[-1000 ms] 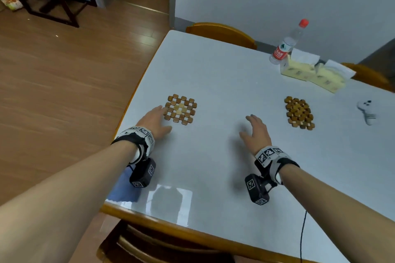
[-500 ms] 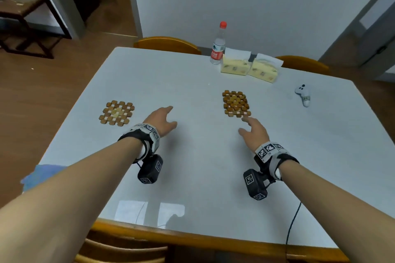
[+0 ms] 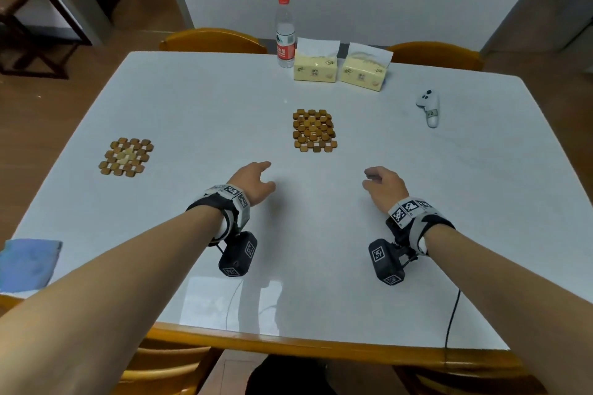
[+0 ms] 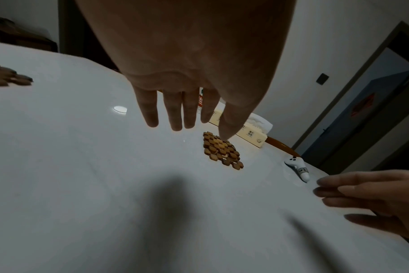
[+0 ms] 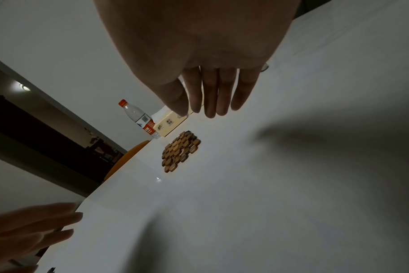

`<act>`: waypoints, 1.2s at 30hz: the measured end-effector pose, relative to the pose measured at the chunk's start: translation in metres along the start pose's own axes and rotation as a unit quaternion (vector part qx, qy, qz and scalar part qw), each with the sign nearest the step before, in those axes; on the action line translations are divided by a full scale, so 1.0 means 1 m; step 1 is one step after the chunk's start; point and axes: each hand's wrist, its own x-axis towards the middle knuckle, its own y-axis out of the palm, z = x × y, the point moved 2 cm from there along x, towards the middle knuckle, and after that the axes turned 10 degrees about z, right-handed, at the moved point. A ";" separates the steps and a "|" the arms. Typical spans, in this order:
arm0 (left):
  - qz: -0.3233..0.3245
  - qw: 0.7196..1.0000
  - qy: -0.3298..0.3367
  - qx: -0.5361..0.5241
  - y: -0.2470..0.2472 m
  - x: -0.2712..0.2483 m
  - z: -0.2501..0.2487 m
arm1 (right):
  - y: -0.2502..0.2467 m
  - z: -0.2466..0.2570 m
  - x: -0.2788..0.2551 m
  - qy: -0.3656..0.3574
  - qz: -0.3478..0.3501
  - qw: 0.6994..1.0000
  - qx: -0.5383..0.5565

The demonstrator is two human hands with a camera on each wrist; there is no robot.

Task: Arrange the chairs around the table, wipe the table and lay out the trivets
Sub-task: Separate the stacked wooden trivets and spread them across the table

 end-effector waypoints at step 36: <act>-0.041 0.998 0.026 0.050 -0.019 0.250 -0.021 | 0.030 0.061 0.276 0.081 -0.021 0.995 -0.047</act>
